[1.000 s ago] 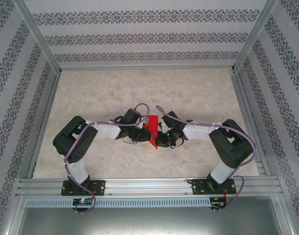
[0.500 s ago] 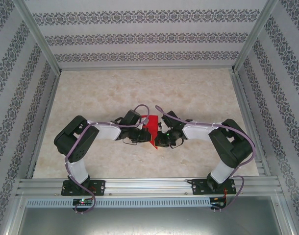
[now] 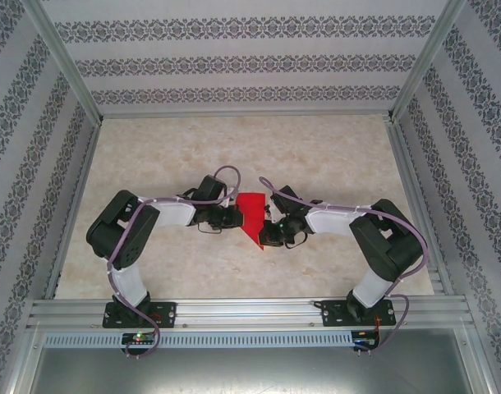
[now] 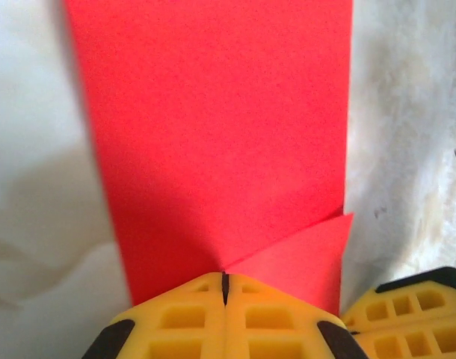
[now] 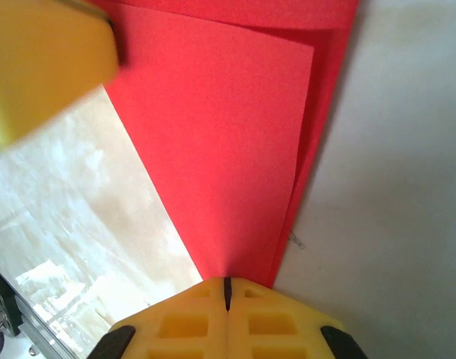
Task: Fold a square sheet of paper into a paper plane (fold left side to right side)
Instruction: Third fold the triangle at the center of the table, then fourth fold the wing at the center of the table.
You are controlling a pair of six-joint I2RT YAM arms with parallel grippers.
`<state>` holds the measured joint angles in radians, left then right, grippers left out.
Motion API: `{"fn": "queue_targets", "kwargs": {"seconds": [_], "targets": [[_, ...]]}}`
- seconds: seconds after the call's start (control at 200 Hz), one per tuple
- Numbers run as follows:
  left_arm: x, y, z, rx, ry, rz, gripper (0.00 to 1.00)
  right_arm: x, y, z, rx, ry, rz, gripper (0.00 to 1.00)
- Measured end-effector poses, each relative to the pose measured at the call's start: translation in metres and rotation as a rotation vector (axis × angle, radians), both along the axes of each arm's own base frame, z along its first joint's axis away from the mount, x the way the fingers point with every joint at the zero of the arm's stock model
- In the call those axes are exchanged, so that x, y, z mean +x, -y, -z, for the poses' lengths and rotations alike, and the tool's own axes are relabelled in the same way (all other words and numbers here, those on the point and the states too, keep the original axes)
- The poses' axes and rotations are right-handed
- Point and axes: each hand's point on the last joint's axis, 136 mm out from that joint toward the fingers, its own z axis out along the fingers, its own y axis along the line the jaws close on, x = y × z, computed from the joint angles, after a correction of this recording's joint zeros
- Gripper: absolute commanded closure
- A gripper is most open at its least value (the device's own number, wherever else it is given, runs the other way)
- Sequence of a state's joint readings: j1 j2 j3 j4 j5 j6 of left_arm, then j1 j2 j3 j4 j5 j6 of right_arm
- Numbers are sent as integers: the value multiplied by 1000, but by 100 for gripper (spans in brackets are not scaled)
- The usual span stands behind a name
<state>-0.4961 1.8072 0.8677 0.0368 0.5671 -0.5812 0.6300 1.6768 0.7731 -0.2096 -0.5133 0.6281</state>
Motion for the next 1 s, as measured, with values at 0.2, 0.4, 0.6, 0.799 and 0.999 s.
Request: {"fn": "queue_targets", "kwargs": {"seconds": [0.2,0.4,0.6,0.799,0.999], "targets": [[13,-16,0,15,19,-31,100,1,2,0,3,7,3,100],[23,-31,-1,28,27,-74,89,1,5,-2,8,18,6,100],[34,-51,-33,41,103,-139,68,0,16,-6,-8,55,19,71],[19,-53,-70,-45,144,-177,53,25,28,-43,10,245,20,47],[-14,-45,-48,-103,5,-201,49,50,32,-55,15,355,-16,42]]}}
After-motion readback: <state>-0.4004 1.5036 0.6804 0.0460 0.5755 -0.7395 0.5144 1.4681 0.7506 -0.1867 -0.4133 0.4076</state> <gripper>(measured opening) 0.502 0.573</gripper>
